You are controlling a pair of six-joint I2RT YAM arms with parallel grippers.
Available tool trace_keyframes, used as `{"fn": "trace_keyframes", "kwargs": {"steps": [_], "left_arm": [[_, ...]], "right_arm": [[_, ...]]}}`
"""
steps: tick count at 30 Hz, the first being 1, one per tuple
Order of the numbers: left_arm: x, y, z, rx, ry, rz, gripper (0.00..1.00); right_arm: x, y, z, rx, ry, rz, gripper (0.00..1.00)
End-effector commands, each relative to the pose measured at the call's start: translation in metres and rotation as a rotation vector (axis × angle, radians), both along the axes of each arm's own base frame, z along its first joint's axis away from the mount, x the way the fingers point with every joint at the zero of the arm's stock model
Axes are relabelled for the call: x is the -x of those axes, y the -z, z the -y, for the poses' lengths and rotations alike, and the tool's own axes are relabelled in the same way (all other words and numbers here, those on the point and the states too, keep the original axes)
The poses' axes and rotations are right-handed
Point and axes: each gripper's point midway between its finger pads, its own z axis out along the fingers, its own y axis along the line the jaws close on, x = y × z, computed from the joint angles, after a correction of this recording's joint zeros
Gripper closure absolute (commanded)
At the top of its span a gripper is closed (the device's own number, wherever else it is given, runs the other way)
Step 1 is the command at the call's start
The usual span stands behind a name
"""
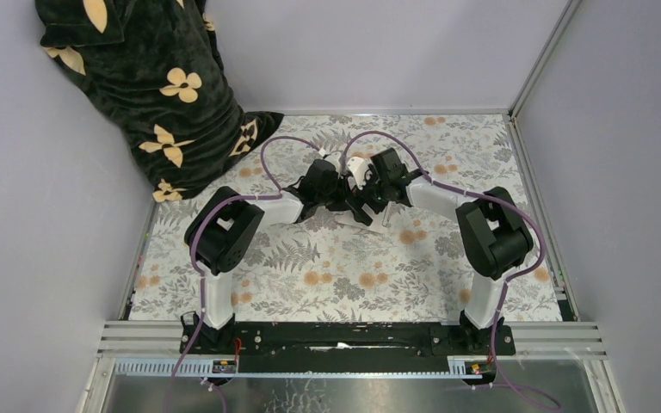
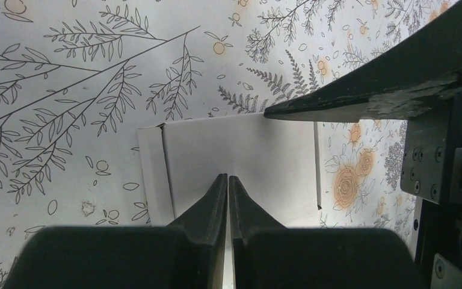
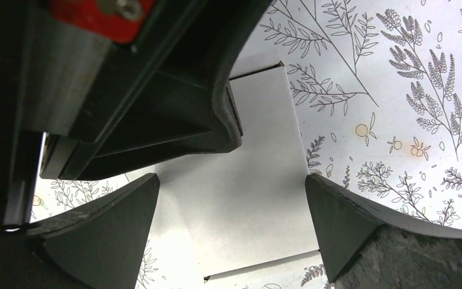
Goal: Fold the paper box
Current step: Close the paper box at the center of the board.
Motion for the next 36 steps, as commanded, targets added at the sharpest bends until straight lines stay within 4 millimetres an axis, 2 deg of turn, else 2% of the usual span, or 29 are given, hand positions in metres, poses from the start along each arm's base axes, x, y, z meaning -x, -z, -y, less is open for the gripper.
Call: {"fn": "trace_keyframes", "kwargs": {"steps": [1, 9, 19, 22, 27, 28, 30, 36], "left_arm": [[0.032, 0.058, -0.021, -0.157, 0.049, -0.139, 0.90], [0.026, 0.056, -0.021, -0.168, 0.068, -0.139, 0.90], [0.017, 0.057, -0.019, -0.188, 0.090, -0.136, 0.90], [0.014, 0.058, -0.020, -0.192, 0.090, -0.137, 0.90], [0.010, 0.060, -0.024, -0.190, 0.082, -0.140, 0.90], [0.010, 0.060, -0.024, -0.191, 0.082, -0.140, 0.90], [0.010, 0.060, -0.024, -0.191, 0.082, -0.144, 0.90], [0.013, 0.060, -0.026, -0.198, 0.082, -0.150, 0.90]], "right_arm": [[-0.013, 0.003, 0.023, 0.058, 0.053, 0.042, 0.00], [-0.018, 0.010, 0.032, 0.064, 0.037, 0.018, 0.00], [-0.013, 0.051, 0.042, 0.154, -0.014, -0.096, 0.00], [-0.014, 0.055, 0.040, 0.170, -0.038, -0.129, 0.00], [0.001, 0.064, 0.045, 0.210, -0.066, -0.232, 0.01], [0.006, 0.062, 0.043, 0.191, -0.067, -0.239, 0.00], [0.010, 0.047, 0.034, 0.110, -0.061, -0.200, 0.00], [0.003, -0.037, 0.013, -0.084, -0.014, -0.035, 0.00]]}}
